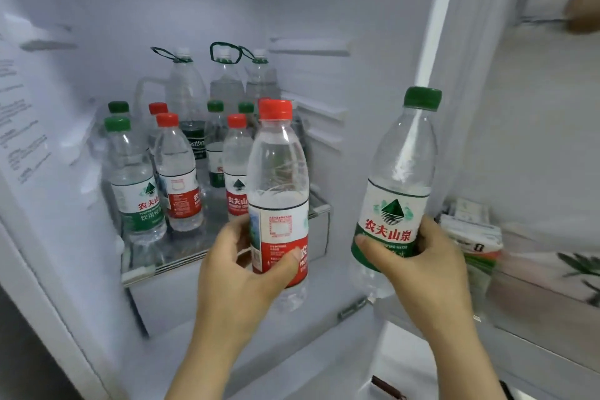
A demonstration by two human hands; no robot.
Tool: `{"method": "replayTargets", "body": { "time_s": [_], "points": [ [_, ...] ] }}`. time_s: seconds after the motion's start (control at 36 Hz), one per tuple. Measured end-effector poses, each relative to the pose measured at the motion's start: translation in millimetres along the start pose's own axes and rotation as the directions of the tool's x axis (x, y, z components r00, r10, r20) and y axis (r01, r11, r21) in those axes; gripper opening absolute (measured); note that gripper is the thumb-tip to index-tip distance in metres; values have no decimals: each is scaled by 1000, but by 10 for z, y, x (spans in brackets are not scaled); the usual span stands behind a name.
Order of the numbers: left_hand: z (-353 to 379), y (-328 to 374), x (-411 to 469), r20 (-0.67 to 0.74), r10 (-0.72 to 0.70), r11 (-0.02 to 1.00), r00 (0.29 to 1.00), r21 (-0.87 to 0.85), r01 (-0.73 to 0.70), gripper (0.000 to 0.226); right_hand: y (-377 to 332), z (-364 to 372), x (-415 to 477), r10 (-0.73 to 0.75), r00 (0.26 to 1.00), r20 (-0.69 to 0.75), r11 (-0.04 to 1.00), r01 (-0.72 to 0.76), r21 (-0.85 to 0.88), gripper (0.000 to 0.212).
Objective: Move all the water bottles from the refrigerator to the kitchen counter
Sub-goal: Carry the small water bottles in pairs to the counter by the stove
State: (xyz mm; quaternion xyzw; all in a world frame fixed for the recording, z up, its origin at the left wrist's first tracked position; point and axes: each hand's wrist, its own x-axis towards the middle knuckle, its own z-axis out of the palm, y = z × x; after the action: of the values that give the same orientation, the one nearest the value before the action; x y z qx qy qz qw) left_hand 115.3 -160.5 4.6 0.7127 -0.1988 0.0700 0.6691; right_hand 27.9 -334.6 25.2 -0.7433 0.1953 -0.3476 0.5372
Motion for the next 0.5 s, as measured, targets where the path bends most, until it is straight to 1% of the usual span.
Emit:
{"method": "replayTargets", "body": {
  "time_s": [0.11,0.17,0.19,0.25,0.28,0.39,0.5],
  "points": [
    [232,153,-148,137,17,999,990,-49,-10,51,-47,-363,-278,22,998,-61,1000,-21,8,33],
    [376,251,-226,207,25,997,978,-81,-8,53,-65,-554,-398,34,995,-98,999,-35,-14,34],
    [454,294,-269,242,33,995,970,-97,-10,55,-72,-649,-453,38,992,-124,999,-42,-27,35],
    [617,374,-363,296,43,990,954,-142,0,50,-82,-838,-552,45,981,-186,997,-54,-49,36],
    [699,416,-414,322,48,987,946,-161,5,47,-92,-934,-602,46,975,-218,996,-61,-62,36],
    [1034,591,-642,435,81,974,897,-225,21,48,-146,-1337,-789,24,947,-320,991,-65,-118,33],
    [1331,772,-888,506,137,962,852,-272,7,48,-172,-1746,-971,4,914,-406,988,-65,-136,32]
  ]
}}
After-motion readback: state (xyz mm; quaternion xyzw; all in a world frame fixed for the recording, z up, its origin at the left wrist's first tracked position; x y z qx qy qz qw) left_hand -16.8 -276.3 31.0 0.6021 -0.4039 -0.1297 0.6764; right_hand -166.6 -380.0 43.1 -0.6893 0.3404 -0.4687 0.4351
